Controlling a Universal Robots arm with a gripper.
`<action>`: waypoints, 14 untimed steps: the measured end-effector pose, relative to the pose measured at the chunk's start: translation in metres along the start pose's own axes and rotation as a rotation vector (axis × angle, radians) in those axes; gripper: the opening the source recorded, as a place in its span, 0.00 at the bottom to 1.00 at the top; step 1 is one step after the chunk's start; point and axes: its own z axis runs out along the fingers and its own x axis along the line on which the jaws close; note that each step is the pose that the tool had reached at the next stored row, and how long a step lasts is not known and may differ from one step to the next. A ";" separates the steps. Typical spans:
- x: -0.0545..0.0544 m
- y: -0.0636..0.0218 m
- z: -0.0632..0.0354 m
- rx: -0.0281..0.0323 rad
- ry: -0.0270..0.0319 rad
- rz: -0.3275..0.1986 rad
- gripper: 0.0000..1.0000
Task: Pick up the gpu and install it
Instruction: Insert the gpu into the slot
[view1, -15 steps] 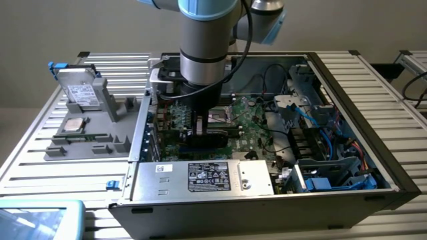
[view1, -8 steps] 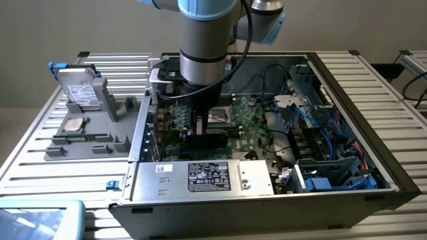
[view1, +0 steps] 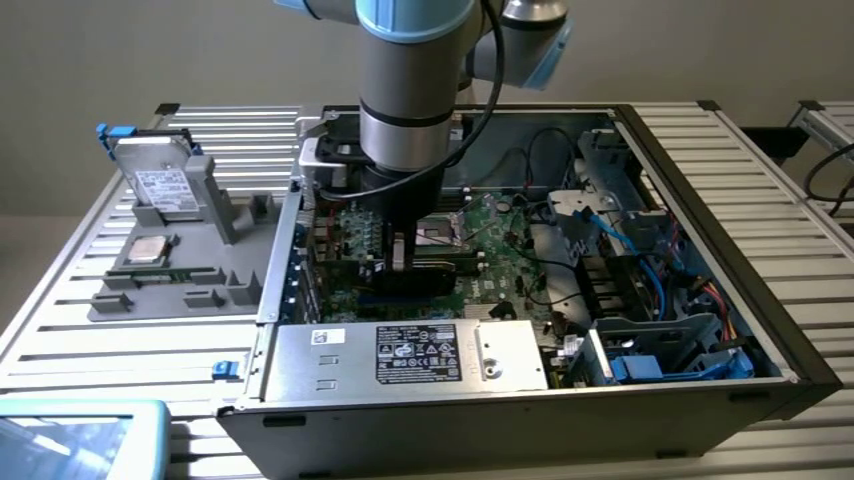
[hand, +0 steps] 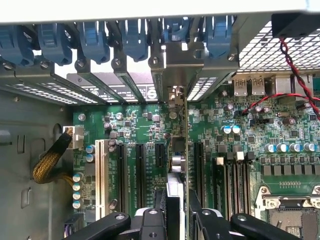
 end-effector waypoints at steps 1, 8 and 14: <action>0.000 0.0000 0.0000 0.0000 0.0000 0.000 0.28; 0.000 0.0001 0.0001 0.0009 -0.0001 0.000 0.28; 0.000 0.0004 -0.0004 0.0057 -0.0005 0.000 0.28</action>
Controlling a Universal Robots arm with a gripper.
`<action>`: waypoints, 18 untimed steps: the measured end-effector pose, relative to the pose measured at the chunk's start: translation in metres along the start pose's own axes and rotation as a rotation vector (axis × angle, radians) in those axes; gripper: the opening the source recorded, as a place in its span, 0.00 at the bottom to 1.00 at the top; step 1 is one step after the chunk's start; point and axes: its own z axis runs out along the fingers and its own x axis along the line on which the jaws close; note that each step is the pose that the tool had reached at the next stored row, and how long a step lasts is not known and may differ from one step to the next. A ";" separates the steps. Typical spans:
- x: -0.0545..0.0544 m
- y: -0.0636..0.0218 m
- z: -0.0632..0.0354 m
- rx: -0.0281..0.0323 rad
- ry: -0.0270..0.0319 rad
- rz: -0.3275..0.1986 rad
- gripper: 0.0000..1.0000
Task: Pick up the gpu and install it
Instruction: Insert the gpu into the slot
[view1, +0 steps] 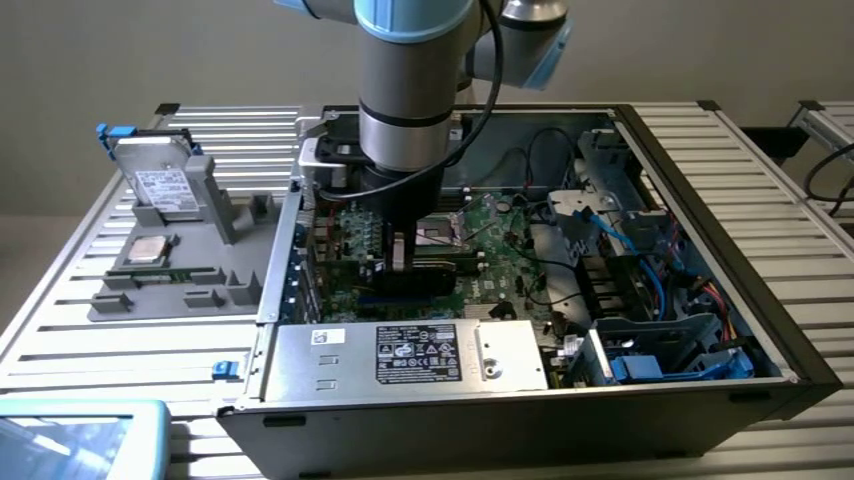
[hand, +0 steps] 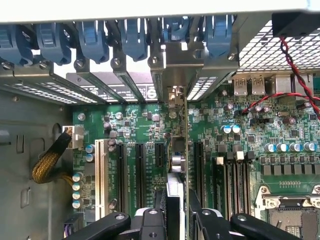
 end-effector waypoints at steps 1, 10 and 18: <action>0.000 0.0003 -0.0004 0.0022 0.0000 0.000 0.28; -0.001 0.0015 -0.0005 0.0070 0.0000 0.000 0.28; -0.002 0.0018 0.0000 0.0070 0.0003 -0.001 0.28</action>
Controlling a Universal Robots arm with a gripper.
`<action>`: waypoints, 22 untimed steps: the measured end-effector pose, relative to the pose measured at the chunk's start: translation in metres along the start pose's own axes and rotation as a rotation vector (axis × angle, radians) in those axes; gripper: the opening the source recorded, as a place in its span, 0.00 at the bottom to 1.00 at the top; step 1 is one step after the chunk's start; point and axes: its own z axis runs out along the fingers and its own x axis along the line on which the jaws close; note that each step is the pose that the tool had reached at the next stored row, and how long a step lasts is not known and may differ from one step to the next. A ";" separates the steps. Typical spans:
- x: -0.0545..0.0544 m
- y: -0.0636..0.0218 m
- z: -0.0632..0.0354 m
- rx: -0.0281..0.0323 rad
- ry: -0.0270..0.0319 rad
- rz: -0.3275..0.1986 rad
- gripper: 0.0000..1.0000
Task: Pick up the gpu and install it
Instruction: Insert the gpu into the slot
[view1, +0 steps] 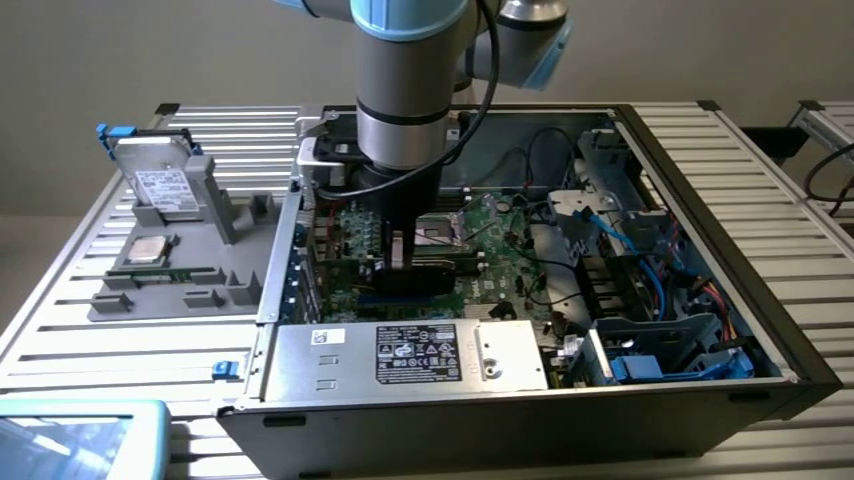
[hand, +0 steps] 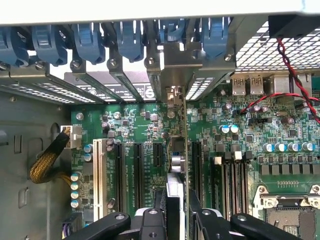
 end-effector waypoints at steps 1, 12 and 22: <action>0.000 0.0000 0.0001 -0.0001 0.0002 0.000 0.28; 0.000 0.0000 0.0015 0.0002 0.0038 0.000 0.28; 0.000 0.0000 0.0014 -0.0021 0.0044 -0.006 0.28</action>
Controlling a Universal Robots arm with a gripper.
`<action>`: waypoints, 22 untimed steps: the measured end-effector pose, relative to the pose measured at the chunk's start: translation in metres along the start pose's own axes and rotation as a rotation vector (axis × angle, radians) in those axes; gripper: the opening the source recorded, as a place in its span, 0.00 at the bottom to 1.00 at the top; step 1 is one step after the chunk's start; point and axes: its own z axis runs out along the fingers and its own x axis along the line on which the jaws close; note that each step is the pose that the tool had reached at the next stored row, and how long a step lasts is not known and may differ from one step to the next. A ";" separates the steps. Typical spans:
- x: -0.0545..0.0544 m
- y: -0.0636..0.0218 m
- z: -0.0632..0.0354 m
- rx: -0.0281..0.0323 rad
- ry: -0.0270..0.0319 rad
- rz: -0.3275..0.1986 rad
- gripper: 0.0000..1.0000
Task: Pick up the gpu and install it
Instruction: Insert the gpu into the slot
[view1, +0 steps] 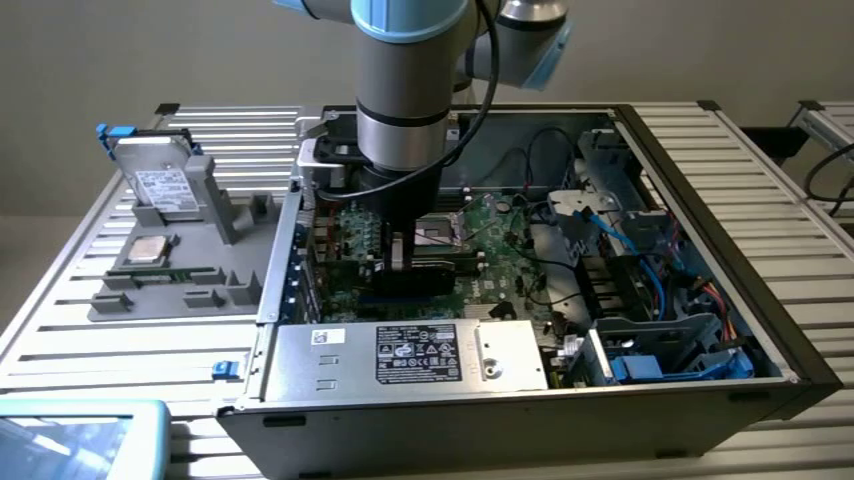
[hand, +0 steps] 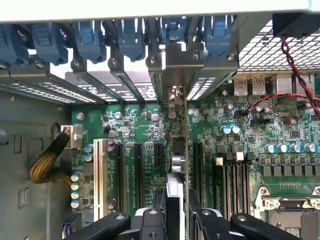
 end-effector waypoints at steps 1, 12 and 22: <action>0.000 0.0000 -0.0001 -0.0012 0.0001 -0.001 0.28; 0.000 0.0000 -0.0004 -0.0086 0.0011 -0.008 0.28; 0.000 0.0000 0.0001 -0.0083 0.0060 -0.013 0.28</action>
